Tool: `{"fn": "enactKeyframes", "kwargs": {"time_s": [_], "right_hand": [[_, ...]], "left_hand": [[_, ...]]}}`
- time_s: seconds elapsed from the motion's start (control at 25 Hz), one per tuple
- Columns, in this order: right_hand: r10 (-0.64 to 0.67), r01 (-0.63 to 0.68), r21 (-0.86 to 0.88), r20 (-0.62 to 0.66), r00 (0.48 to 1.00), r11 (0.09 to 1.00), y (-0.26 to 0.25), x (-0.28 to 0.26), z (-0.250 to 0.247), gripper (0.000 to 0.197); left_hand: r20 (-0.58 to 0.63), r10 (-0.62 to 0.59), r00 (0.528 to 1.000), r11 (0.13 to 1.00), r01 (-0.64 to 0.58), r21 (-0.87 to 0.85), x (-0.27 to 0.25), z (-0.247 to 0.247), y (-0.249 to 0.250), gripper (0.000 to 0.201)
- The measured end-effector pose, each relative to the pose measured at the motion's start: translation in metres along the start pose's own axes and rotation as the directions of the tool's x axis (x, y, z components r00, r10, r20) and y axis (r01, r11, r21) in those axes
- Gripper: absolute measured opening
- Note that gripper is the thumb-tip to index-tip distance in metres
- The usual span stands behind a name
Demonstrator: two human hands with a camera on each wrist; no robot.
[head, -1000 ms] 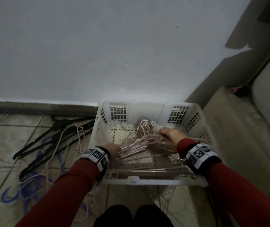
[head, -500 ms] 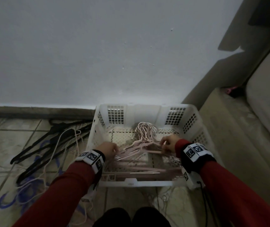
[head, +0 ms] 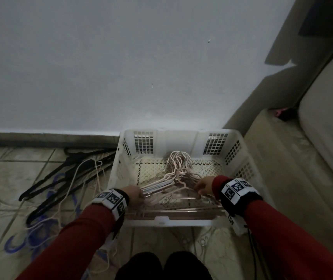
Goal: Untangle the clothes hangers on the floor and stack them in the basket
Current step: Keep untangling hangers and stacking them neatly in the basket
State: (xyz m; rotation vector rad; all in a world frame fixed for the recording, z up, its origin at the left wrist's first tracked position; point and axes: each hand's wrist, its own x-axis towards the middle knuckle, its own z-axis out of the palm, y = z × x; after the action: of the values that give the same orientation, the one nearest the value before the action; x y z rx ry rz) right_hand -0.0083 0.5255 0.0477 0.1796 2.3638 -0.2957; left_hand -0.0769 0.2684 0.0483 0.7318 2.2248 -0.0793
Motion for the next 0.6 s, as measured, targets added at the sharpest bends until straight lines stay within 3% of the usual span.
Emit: {"fn": "enactKeyframes", "kwargs": {"time_s": [0.12,0.2,0.28,0.36,0.48,0.6], "right_hand": [[-0.057,0.062,0.048,-0.115,0.992,0.997,-0.01,-0.02,-0.001,0.036],[-0.126,0.15,0.088,-0.232,0.964,0.985,-0.025,-0.031,-0.005,0.031],[-0.203,0.26,0.129,-0.34,0.918,0.957,-0.047,-0.042,-0.008,0.026],[-0.304,0.409,0.187,-0.417,0.857,0.893,-0.087,-0.054,-0.01,0.024],[-0.481,0.621,0.216,-0.463,0.745,0.753,-0.162,-0.068,-0.006,0.023],[-0.615,0.728,0.222,-0.41,0.673,0.648,-0.236,-0.067,0.012,0.023]], "left_hand": [[-0.106,0.018,0.994,0.985,-0.036,-0.169,-0.033,-0.007,-0.014,0.039],[-0.266,0.018,0.964,0.908,-0.127,-0.399,-0.06,-0.007,-0.034,0.038],[-0.451,-0.026,0.892,0.756,-0.278,-0.593,-0.087,-0.001,-0.057,0.035],[-0.574,-0.148,0.805,0.622,-0.376,-0.687,-0.12,0.018,-0.083,0.031],[-0.612,-0.347,0.711,0.516,-0.4,-0.757,-0.16,0.063,-0.122,0.026],[-0.518,-0.501,0.693,0.405,-0.342,-0.848,-0.182,0.118,-0.147,0.023]]}}
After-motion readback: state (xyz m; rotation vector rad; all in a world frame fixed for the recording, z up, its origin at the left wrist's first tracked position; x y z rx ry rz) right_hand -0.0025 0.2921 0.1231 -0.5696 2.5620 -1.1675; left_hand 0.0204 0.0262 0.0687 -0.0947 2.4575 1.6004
